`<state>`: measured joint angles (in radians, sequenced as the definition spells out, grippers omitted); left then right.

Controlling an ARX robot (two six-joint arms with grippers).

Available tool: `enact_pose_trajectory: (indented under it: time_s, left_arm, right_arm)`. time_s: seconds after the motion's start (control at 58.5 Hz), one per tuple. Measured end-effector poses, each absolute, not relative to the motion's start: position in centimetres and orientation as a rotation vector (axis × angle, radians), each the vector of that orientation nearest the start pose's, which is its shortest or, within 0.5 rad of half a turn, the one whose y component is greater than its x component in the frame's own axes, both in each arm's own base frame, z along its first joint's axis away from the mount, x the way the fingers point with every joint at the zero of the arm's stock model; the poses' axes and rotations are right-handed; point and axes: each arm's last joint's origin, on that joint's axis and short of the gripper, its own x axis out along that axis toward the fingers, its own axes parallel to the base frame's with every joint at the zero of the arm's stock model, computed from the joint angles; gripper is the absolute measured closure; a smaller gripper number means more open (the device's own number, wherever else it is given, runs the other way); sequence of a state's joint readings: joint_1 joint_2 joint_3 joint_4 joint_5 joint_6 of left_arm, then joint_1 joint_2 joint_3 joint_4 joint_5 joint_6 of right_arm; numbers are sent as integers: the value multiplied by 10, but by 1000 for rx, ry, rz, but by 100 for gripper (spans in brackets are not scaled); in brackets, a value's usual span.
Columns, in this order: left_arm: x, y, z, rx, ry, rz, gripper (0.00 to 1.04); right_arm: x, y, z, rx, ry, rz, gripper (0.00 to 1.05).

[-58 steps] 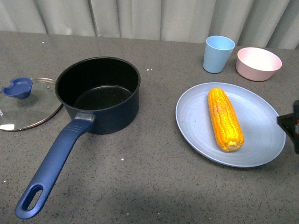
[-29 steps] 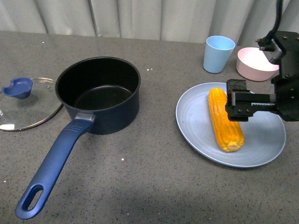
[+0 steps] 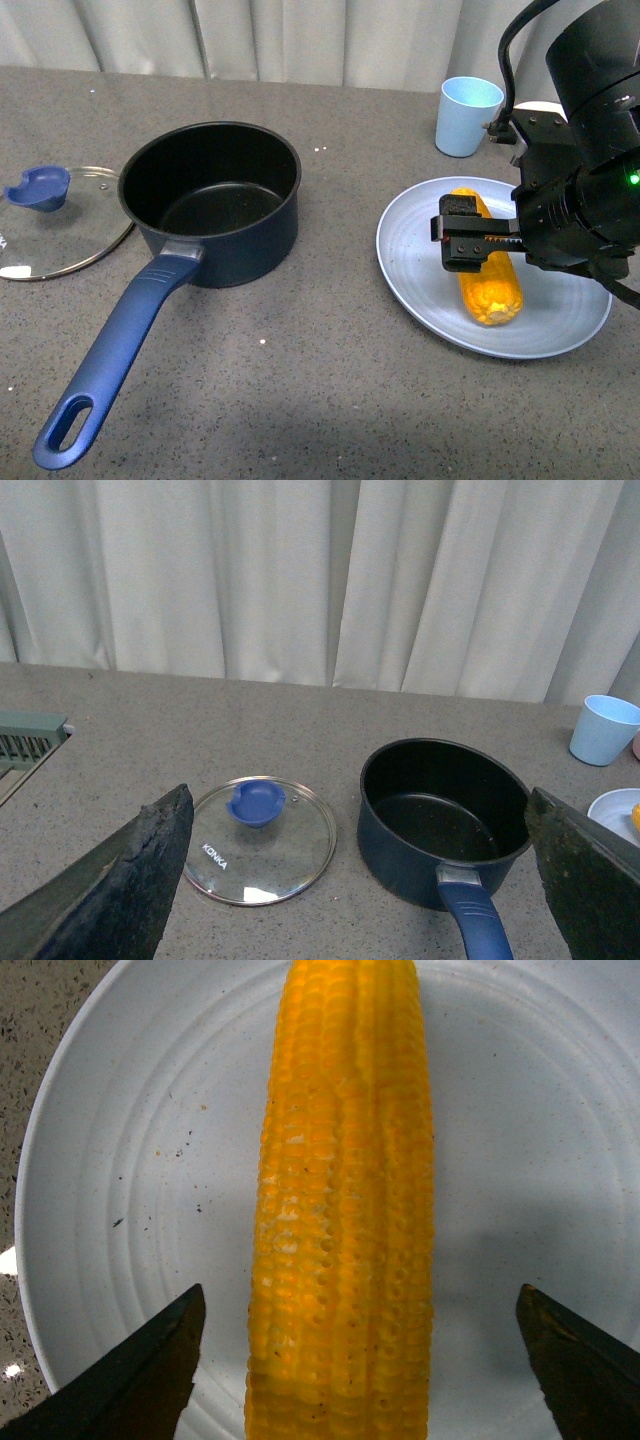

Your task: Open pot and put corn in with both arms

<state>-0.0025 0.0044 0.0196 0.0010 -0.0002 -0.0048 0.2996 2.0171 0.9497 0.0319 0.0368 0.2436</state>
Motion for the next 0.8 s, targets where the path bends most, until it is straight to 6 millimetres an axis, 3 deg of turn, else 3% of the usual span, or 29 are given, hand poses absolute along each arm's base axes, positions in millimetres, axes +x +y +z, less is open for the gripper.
enact_pose_trajectory:
  time_s: [0.376, 0.616, 0.804]
  left_arm:
    - [97, 0, 170, -5, -16, -2, 7]
    - [97, 0, 170, -4, -16, -2, 7]
    - [97, 0, 170, -4, -16, -2, 7]
  right_arm:
    - [340, 108, 72, 49, 1056, 125, 77]
    - [335, 113, 82, 33, 1019, 203, 90]
    - [324, 132, 130, 56, 875, 451, 94]
